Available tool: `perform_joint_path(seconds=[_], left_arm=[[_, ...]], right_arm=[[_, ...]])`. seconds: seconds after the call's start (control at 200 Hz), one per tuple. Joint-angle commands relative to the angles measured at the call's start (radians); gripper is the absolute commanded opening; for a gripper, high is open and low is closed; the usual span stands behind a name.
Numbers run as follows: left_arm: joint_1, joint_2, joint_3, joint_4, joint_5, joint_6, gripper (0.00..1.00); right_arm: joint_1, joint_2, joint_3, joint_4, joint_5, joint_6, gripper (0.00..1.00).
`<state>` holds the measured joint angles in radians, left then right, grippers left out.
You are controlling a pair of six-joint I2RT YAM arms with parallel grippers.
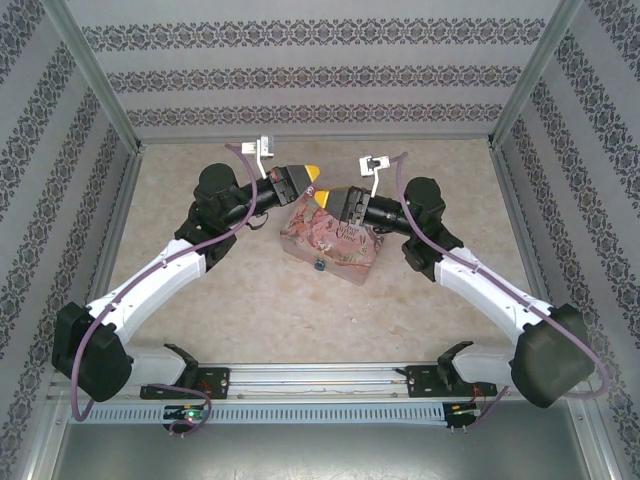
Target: Unlock the padlock with the key
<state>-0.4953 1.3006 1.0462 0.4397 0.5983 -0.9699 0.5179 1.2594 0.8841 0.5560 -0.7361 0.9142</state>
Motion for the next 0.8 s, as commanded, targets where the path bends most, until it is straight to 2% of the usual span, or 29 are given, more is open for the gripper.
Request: perform_joint_path(seconds=[0.0,0.285,0.38,0.52,0.56,0.665,0.749,0.794], left_arm=[[0.004,0.002,-0.004,0.007,0.020,0.028,0.00],[0.004,0.002,-0.011,0.016,0.030,0.023,0.00],[0.004,0.001,-0.011,0.015,0.031,0.024,0.00],[0.004,-0.001,-0.009,0.001,0.021,0.029,0.00],[0.004,-0.007,-0.005,-0.013,0.016,0.035,0.00],[0.010,-0.033,0.016,-0.095,-0.018,0.065,0.32],[0.025,-0.069,0.051,-0.238,-0.075,0.098,0.47],[0.035,-0.092,0.074,-0.332,-0.111,0.117,0.51]], right_arm=[[0.018,0.014,0.041,0.072,-0.028,0.008,0.62],[0.036,0.057,0.075,0.079,-0.020,0.016,0.41],[0.039,0.068,0.079,0.082,-0.020,0.020,0.29],[0.040,0.064,0.079,0.072,-0.016,0.007,0.01],[0.041,0.054,0.075,0.058,-0.007,-0.008,0.00],[0.039,0.015,0.071,-0.047,0.021,-0.089,0.00],[0.039,-0.027,0.084,-0.214,0.063,-0.210,0.00],[0.040,-0.049,0.093,-0.297,0.097,-0.281,0.00]])
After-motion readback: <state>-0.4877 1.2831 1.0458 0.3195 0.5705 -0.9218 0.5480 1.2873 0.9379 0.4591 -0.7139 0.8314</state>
